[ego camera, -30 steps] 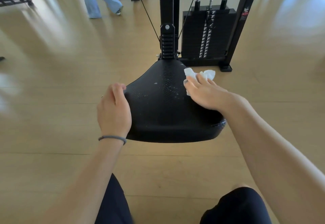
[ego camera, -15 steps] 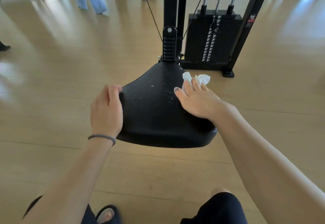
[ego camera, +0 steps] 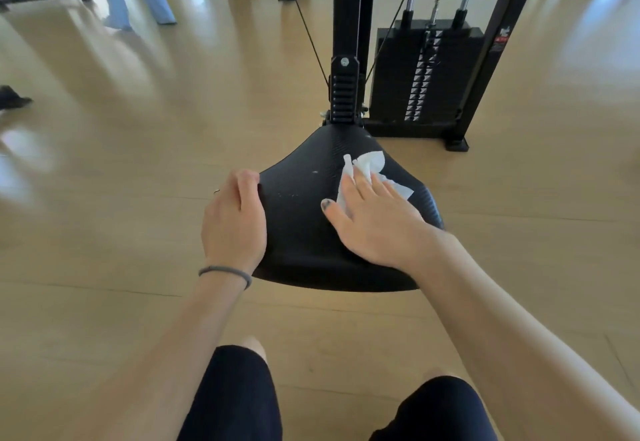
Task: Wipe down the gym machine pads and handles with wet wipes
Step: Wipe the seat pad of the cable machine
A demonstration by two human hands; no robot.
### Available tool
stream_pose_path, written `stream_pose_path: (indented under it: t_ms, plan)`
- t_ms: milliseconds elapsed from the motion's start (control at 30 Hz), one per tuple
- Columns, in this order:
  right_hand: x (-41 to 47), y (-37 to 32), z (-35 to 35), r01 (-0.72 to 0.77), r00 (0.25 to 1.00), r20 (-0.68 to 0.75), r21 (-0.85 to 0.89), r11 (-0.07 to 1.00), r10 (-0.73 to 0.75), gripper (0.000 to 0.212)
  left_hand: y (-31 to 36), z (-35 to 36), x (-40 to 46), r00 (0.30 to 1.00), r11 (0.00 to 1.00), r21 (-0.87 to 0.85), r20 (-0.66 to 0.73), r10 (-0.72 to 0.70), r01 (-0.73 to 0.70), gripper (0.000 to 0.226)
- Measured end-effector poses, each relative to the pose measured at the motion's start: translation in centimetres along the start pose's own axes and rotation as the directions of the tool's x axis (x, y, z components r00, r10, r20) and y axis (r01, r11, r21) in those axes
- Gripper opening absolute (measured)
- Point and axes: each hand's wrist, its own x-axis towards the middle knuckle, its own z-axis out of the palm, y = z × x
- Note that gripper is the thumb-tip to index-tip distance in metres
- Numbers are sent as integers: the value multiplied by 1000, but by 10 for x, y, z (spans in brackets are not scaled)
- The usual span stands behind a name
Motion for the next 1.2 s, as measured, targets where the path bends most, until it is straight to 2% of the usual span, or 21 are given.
stream_pose_path:
  t_ms: [67,133,200,300,400,467,533,633,700,767,867,1000,1067,1200]
  plan:
    - [-46,-21,11,106,992,-65,-46,993,-109,76,0,1,2,1000,1000,-11,8,-7,7,35]
    - [-86,-37,19,152,984,-83,-88,984,-159,76,-1,2,3,1000,1000,-17,16,-14,15,36]
    - [-82,-39,14,136,989,-53,-61,989,-139,74,-4,2,4,999,999,-32,36,-13,14,36]
    - [-24,-34,6,88,996,-21,14,996,-88,72,-8,-2,4,996,998,-66,88,29,-23,36]
    - [13,-35,8,19,999,-35,-31,999,-20,80,-9,-6,7,990,993,-117,141,7,9,35]
    - [-5,-51,13,40,997,-63,-74,996,-44,79,-12,-6,10,985,988,-155,170,3,24,34]
    - [-40,-73,19,98,989,-102,-77,992,-105,70,-17,-6,13,983,983,-183,182,3,31,36]
    - [-58,-91,18,131,987,-75,-98,987,-139,64,-18,-6,15,991,958,-283,133,-18,55,51]
    - [-32,-91,11,88,996,-32,-18,996,-89,58,-18,-7,15,994,929,-362,106,-42,78,50]
    - [7,-86,4,29,999,31,52,998,-31,56,-18,-7,16,993,902,-419,96,-72,106,34]
    - [40,-83,3,-26,999,40,20,999,25,57,-20,-6,18,990,890,-435,85,-111,137,32]
    - [-2,-103,11,45,999,-11,47,998,-45,60,-26,-5,20,982,889,-420,124,-141,180,40]
    - [-19,-112,15,88,995,32,63,994,-91,61,-30,-3,23,971,863,-451,170,-167,227,35]
    - [17,-102,7,86,995,37,213,973,-96,54,-27,-3,25,968,841,-487,197,-158,236,28]
